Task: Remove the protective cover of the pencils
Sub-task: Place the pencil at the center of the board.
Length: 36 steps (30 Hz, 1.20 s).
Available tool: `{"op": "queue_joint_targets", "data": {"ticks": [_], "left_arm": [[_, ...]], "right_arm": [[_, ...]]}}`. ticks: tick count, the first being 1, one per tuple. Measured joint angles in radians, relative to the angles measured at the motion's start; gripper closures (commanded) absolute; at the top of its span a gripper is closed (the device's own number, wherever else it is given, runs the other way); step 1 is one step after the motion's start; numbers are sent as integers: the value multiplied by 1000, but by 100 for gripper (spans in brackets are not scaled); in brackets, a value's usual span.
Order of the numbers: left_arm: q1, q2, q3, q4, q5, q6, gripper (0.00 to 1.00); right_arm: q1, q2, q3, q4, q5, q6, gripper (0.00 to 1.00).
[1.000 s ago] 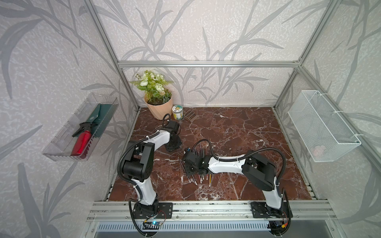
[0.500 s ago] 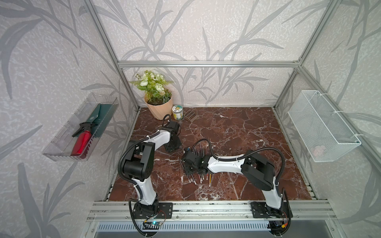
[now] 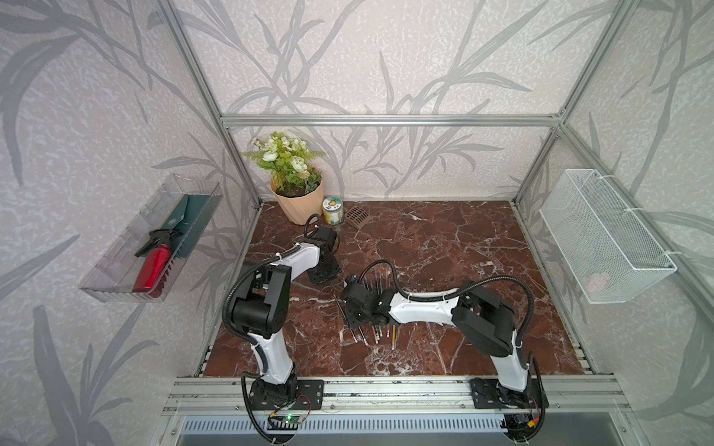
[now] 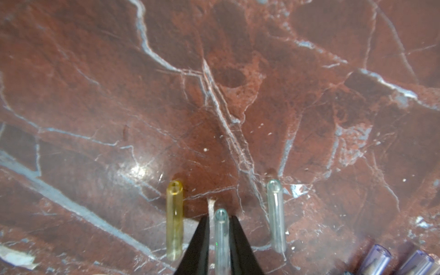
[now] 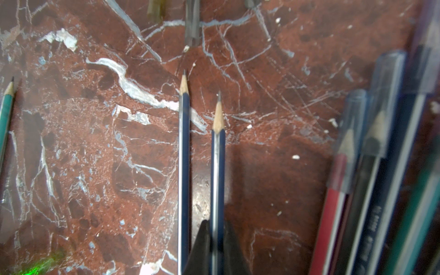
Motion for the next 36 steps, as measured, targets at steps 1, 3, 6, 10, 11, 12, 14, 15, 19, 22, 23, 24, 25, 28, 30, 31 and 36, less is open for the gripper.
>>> {"op": "queue_joint_targets", "data": {"ticks": [1,3,6,10,11,12,14,15,19,22,23,24,25,28,30,31,36], "left_arm": [[0,0,0,0,0,0,80],[0,0,0,0,1,0,80],[0,0,0,1,2,0,80],[0,0,0,3,11,0,80],[-1,0,0,5,13,0,79],[-1,0,0,6,16,0,79],[-1,0,0,6,19,0,79],[-1,0,0,6,19,0,79],[-1,-4,-1,13,20,0,80],[-1,-21,-12,24,19,0,79],[-1,-29,-16,26,19,0,79],[-1,-38,-21,29,19,0,79],[-1,-47,-27,32,19,0,79],[-1,-76,-41,39,19,0,79],[-1,-91,-47,45,17,-1,79],[-1,-98,-49,50,17,-1,79],[-1,-134,-72,68,14,-1,80]], "right_arm": [[0,0,0,0,0,0,89],[0,2,2,-1,1,1,88],[-1,11,15,-3,4,1,85],[-2,14,20,-3,4,1,83],[-2,14,21,-3,4,1,82],[-2,14,21,-3,4,1,82],[-2,14,21,-3,4,1,81],[-2,14,21,-3,4,1,81],[-2,14,21,-2,4,1,78],[-2,13,21,1,3,-4,74],[-2,13,21,1,2,-6,74],[-2,11,21,-2,2,-8,73],[-2,9,21,-6,2,-11,73],[-3,-3,17,-27,1,-23,71],[-4,-22,6,-40,0,-27,69],[-5,-38,-1,-48,0,-28,68],[-6,-154,-60,-57,9,-31,67]]}}
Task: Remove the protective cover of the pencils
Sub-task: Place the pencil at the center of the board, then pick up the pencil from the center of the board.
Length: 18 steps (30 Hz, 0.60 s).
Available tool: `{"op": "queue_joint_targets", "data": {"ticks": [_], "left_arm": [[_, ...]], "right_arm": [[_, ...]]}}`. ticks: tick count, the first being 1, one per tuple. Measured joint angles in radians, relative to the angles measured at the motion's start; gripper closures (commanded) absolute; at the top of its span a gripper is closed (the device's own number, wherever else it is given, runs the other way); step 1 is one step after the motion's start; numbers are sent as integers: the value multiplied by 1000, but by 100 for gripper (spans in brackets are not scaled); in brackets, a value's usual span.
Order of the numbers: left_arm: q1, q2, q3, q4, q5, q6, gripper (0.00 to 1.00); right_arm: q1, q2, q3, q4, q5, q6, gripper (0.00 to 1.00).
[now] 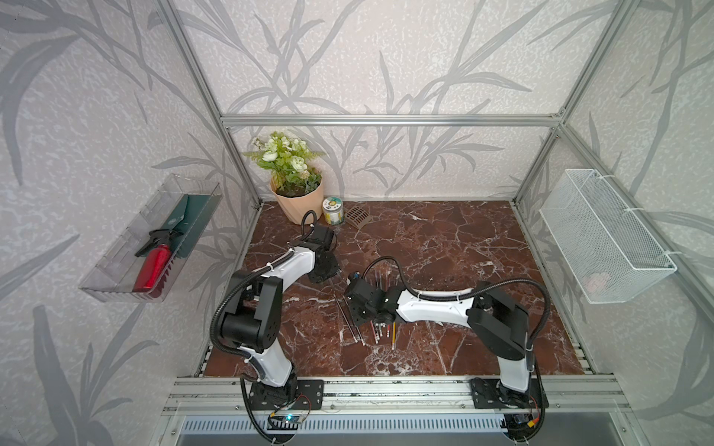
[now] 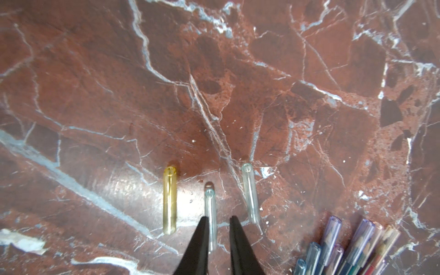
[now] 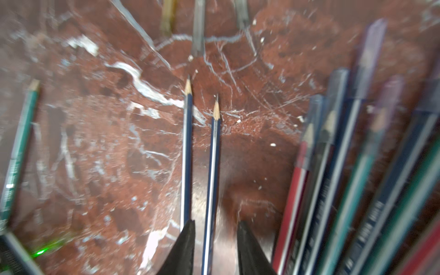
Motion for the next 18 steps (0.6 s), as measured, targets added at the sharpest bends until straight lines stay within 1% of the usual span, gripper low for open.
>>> {"op": "queue_joint_targets", "data": {"ticks": [4,7,14,18], "left_arm": [[0,-44,-33,26,2,-1,80],[0,-88,-68,58,6,-1,80],[0,-241,-167,145,13,-2,77],[0,-336,-223,196,9,-3,74]], "right_arm": [[0,-110,-78,4,39,-1,67],[-3,-145,-125,6,67,-1,70],[-50,-89,-128,-15,68,-3,77],[-63,-37,-102,-34,51,-2,78]]}}
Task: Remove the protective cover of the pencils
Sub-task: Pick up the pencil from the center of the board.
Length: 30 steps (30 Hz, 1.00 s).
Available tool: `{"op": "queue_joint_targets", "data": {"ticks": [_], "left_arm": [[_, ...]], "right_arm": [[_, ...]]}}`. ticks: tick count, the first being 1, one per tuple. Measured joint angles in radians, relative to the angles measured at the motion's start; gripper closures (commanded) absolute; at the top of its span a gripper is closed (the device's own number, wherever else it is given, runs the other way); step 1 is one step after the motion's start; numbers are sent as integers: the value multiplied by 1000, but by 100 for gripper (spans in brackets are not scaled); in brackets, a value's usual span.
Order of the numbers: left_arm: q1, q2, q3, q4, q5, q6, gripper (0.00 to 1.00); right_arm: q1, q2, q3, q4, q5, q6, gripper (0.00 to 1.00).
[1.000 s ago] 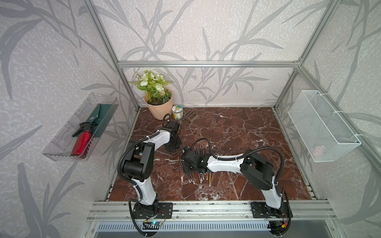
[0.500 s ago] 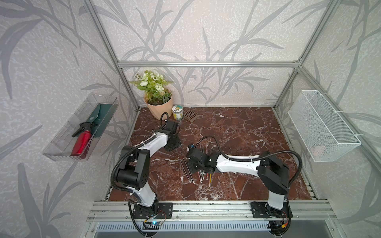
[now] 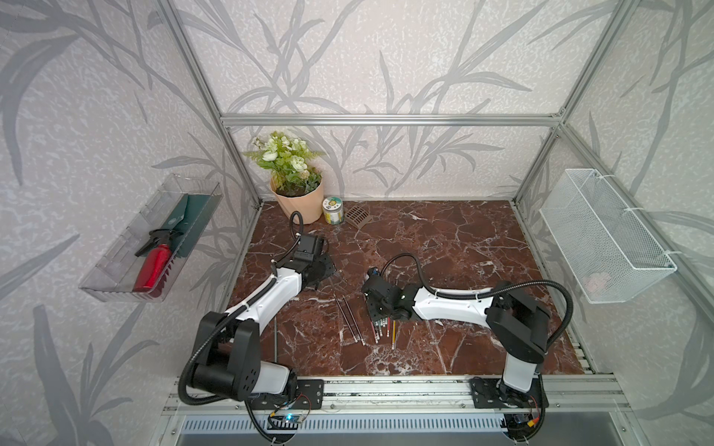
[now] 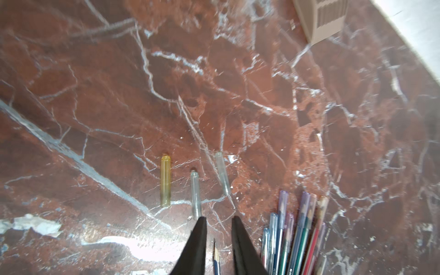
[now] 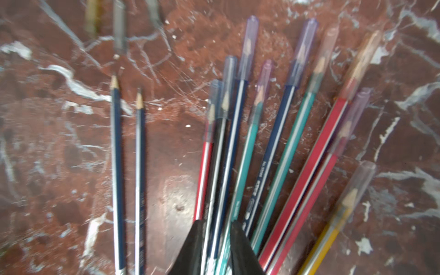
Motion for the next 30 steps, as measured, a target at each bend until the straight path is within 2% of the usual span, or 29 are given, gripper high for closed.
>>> {"op": "queue_joint_targets", "data": {"ticks": [11,21,30], "left_arm": [[0,-172,-124,122,-34,-6,70],[0,-198,-132,158,-43,-8,69],[0,-198,-132,161,-43,-8,69]], "right_arm": [[17,18,61,-23,-33,-45,79],[25,98,111,-58,-33,-53,82],[25,114,129,-82,-28,-53,82]]}}
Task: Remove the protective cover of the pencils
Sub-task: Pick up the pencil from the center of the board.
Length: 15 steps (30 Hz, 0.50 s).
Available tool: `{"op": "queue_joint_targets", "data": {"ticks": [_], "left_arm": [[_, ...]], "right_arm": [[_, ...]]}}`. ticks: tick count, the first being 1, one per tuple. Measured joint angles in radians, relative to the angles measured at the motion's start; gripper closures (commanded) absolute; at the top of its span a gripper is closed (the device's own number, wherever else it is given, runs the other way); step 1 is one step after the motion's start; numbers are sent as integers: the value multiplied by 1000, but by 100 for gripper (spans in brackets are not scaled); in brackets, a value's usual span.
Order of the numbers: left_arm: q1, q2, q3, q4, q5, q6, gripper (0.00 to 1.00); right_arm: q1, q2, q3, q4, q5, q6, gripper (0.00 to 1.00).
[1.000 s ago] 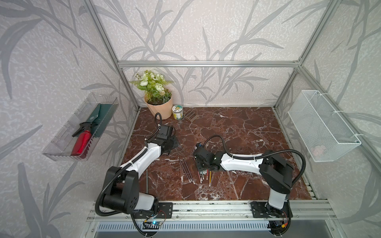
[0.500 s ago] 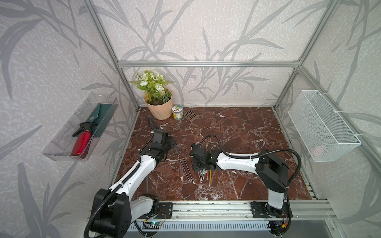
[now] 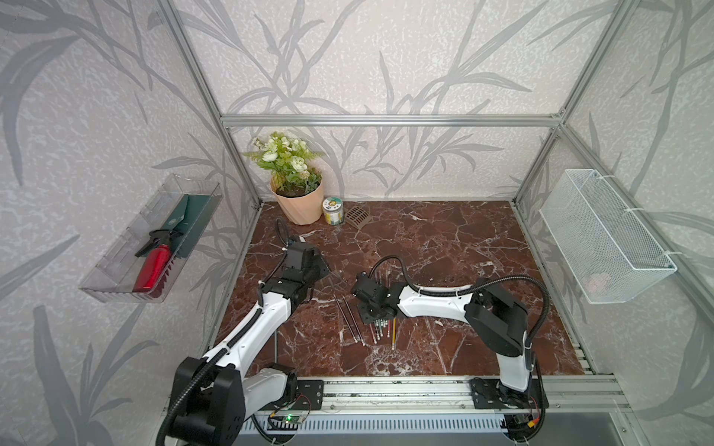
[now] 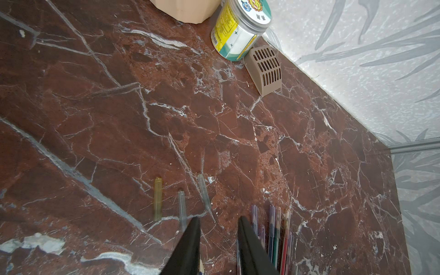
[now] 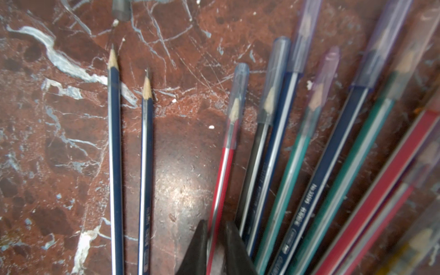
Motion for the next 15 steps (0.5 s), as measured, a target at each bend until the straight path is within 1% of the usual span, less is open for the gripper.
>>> {"op": "queue_joint_targets", "data": {"ticks": [4,13,15], "left_arm": [[0,0,0,0,0,0,69],[0,0,0,0,0,-1,69],[0,-1,-2,2,0,-3,65]], "right_arm": [[3,5,8,-18,7,0,82],[17,64,87,-60,25,-3,82],[17,70,97,-68,29,-3,82]]}}
